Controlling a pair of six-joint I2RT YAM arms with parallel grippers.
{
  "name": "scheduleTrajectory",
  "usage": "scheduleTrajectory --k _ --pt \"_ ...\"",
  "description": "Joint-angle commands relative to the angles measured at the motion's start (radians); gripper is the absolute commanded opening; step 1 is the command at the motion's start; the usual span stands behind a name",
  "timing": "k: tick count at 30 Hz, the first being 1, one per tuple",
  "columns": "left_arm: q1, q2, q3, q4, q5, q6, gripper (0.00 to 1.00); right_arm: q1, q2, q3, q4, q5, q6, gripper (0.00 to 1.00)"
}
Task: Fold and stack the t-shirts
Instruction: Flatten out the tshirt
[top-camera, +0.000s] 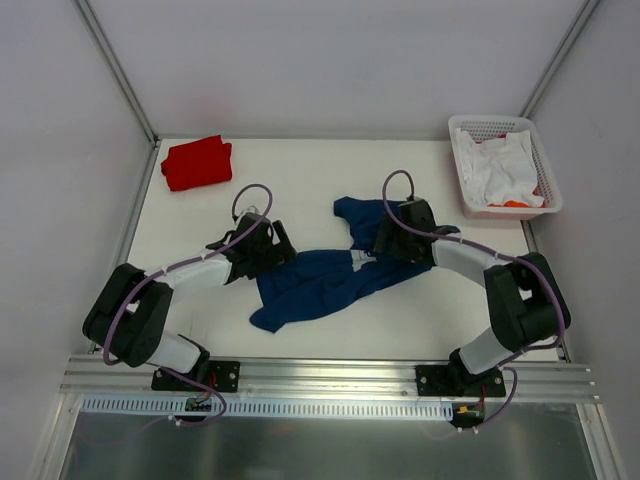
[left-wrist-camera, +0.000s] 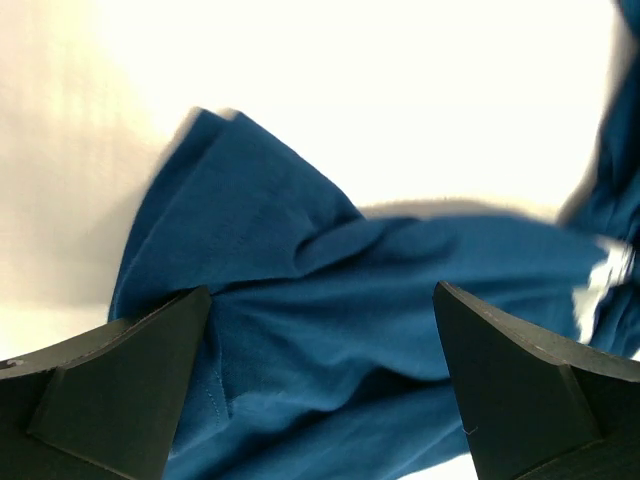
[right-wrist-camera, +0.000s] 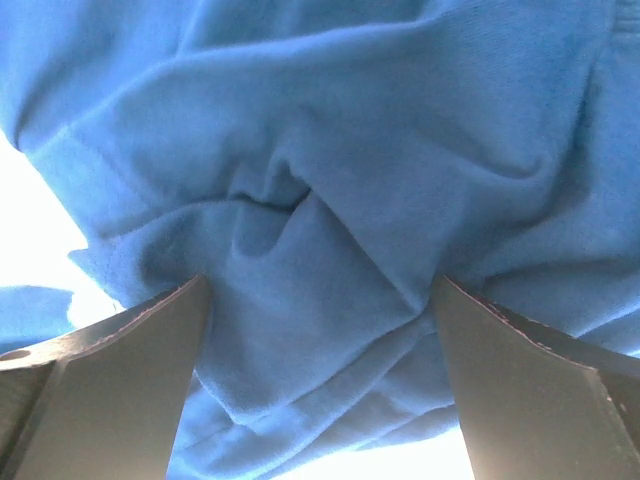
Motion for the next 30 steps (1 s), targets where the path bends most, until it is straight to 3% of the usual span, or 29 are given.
scheduleTrajectory --k 1,12,20,24,30 --pt "0.040 -0.006 0.000 -0.087 -0.019 0.051 0.99 0.029 -0.097 -0.093 -0.118 0.044 0.073 0.98" --pt "0.122 0.043 0.083 -0.087 0.001 0.090 0.99 0.136 -0.286 -0.215 -0.191 0.134 0.176 0.98" --pt "0.149 0.152 0.187 -0.087 0.030 0.123 0.99 0.176 -0.280 -0.236 -0.202 0.157 0.195 0.98" --pt "0.151 0.177 0.233 -0.087 0.049 0.139 0.99 0.196 -0.280 -0.209 -0.233 0.180 0.179 0.98" --pt "0.151 0.085 0.263 -0.107 0.053 0.183 0.99 0.231 -0.298 -0.072 -0.335 0.255 0.112 0.98"
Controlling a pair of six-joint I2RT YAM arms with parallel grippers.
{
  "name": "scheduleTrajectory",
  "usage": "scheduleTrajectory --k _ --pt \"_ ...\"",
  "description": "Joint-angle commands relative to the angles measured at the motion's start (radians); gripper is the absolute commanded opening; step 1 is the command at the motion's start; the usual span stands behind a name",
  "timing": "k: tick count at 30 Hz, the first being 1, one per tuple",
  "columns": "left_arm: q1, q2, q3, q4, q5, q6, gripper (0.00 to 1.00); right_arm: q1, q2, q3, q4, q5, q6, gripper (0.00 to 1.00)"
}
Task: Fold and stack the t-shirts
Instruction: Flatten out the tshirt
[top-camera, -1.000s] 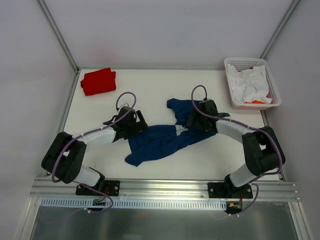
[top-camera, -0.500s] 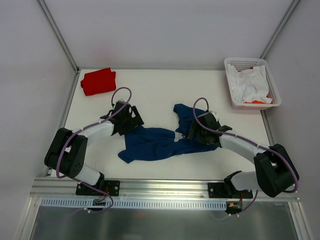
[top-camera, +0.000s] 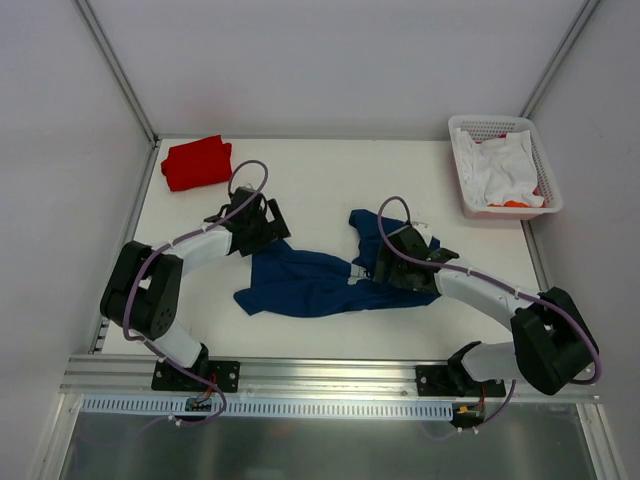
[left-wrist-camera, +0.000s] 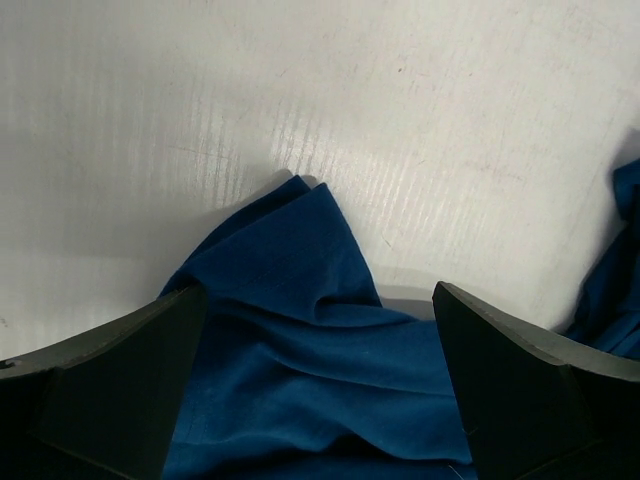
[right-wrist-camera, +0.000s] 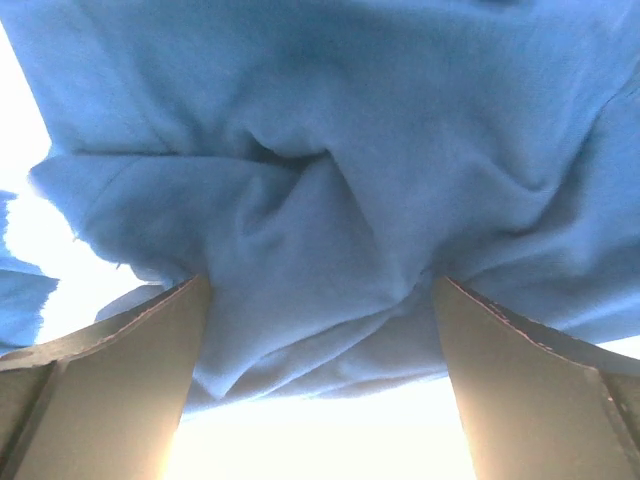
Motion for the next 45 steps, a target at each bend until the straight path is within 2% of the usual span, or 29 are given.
scheduleTrajectory --k 1,6,11,14,15,17,19,20,28,45 --pt "0.009 -0.089 0.049 -0.043 0.004 0.058 0.99 0.017 -0.030 0.125 -0.114 0.079 -0.056 0.98" --pt "0.009 -0.178 0.050 -0.072 -0.028 0.086 0.99 0.020 -0.033 0.264 -0.183 0.096 -0.127 0.98" --pt "0.022 -0.169 0.069 -0.087 -0.088 0.138 0.99 0.023 -0.034 0.364 -0.205 0.080 -0.177 0.98" --pt "0.035 -0.082 0.098 -0.084 -0.085 0.166 0.87 0.026 -0.059 0.393 -0.208 0.073 -0.186 0.98" --pt "0.036 -0.058 0.109 -0.086 -0.079 0.169 0.77 0.029 -0.065 0.398 -0.211 0.071 -0.188 0.98" --pt "0.038 -0.013 0.144 -0.084 -0.062 0.184 0.65 0.031 -0.091 0.409 -0.214 0.071 -0.194 0.98" --pt "0.038 0.051 0.185 -0.086 -0.048 0.198 0.49 0.034 -0.111 0.412 -0.212 0.066 -0.199 0.98" --pt "0.038 0.090 0.198 -0.086 -0.037 0.204 0.46 0.034 -0.126 0.410 -0.211 0.060 -0.202 0.98" --pt "0.039 0.194 0.247 -0.083 0.037 0.207 0.45 0.034 -0.166 0.400 -0.208 0.060 -0.208 0.98" --pt "0.038 0.188 0.163 -0.084 0.067 0.181 0.43 0.034 -0.154 0.390 -0.193 0.059 -0.209 0.98"
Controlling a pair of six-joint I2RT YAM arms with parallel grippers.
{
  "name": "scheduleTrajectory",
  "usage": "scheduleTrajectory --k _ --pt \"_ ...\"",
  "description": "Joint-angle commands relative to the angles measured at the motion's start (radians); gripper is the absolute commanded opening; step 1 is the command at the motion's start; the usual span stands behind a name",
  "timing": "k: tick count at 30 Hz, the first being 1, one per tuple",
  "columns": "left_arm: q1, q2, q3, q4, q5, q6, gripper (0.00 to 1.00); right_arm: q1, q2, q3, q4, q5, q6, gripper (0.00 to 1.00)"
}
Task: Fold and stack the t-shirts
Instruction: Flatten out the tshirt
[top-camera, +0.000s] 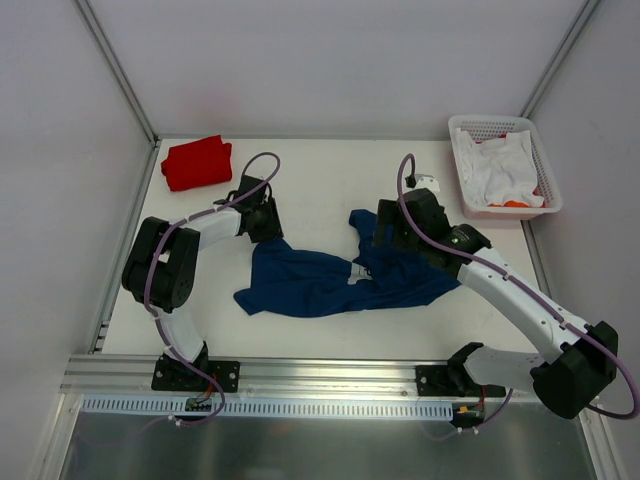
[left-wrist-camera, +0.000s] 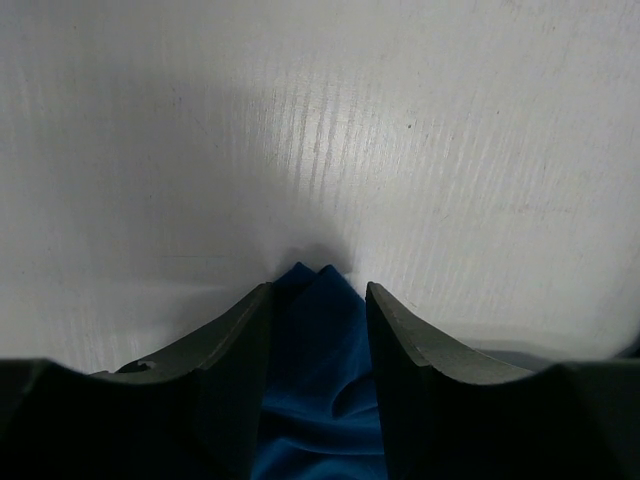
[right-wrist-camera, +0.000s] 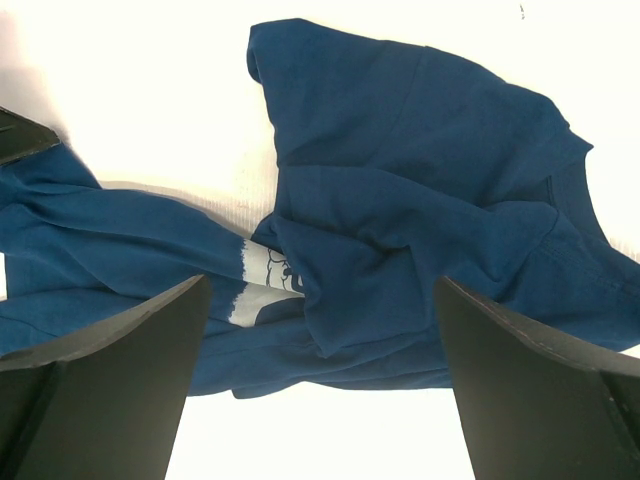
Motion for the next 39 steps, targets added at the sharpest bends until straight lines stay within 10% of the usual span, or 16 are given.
scheduleTrajectory --k 1,4,10,23,39 --pt "0.005 -0.008 -0.024 -0.011 0.008 -0.001 0.43 0.004 -0.012 0.026 0.002 -0.001 -0.015 0.98" --pt "0.005 0.005 -0.033 -0.012 0.005 -0.007 0.40 0.004 -0.009 0.023 0.002 -0.003 -0.012 0.98" --pt "0.005 0.028 -0.033 -0.011 0.008 -0.014 0.00 0.004 0.023 0.024 0.007 0.003 -0.021 0.99" --pt "0.005 0.028 -0.039 -0.007 0.005 -0.011 0.00 -0.145 0.492 0.269 0.059 -0.151 -0.156 0.97" --pt "0.005 0.037 -0.036 0.011 0.030 -0.013 0.00 -0.246 0.790 0.570 0.024 -0.197 -0.238 0.68"
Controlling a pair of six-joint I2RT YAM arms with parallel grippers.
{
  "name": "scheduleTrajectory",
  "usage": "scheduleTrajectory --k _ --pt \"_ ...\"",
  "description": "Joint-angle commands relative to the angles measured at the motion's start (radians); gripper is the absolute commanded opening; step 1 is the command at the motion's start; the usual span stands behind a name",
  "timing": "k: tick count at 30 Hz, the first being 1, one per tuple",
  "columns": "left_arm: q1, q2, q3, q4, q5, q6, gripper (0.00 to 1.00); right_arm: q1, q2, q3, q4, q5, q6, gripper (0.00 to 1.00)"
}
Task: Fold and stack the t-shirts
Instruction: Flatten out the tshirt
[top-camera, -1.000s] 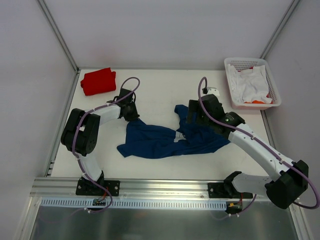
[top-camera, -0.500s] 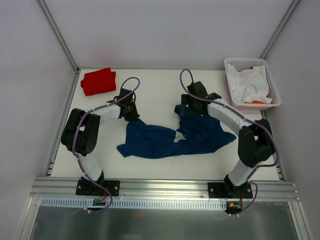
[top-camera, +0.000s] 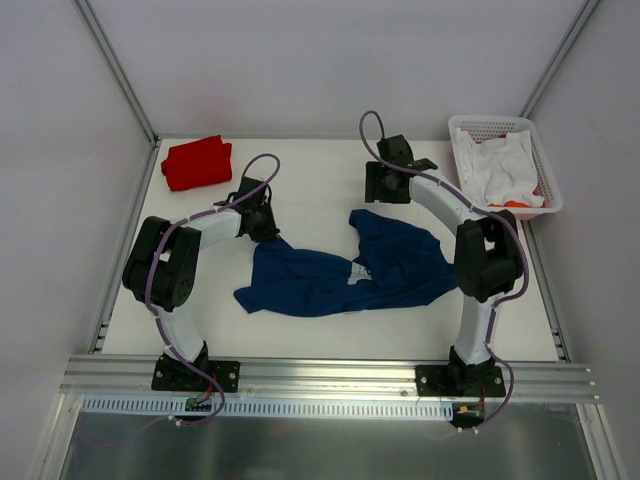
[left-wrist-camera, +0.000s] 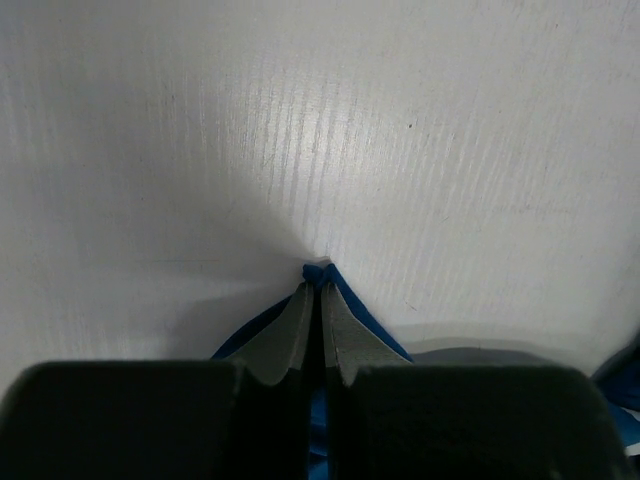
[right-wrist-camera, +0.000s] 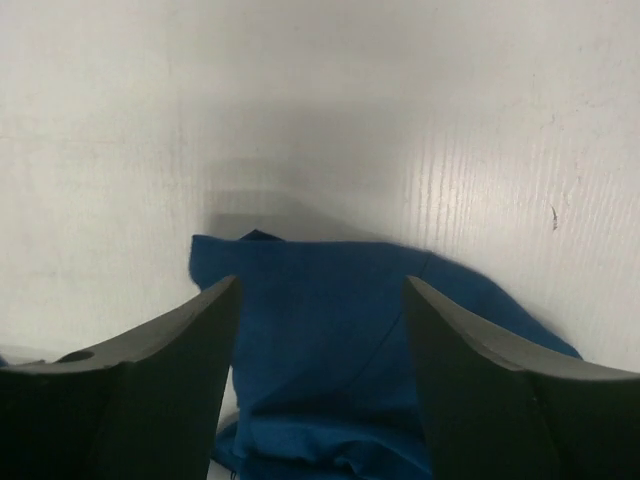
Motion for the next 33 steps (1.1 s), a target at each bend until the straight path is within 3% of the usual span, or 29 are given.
scheduleTrajectory --k 1,16,21,33 --pt "0.005 0.029 -0.020 -0.018 0.018 -0.002 0.00 -0.026 0.046 0.033 -0.018 -0.028 -0.020 0.67" --pt "0.005 0.026 -0.018 -0.018 0.026 -0.001 0.00 -0.034 0.178 0.094 0.031 -0.139 -0.014 0.65" --pt "0.005 0.029 -0.020 -0.018 0.027 -0.002 0.00 -0.033 0.198 0.095 0.031 -0.174 -0.011 0.47" --pt "0.005 0.023 -0.024 -0.018 0.027 -0.005 0.00 -0.033 0.157 0.033 0.047 -0.182 -0.005 0.60"
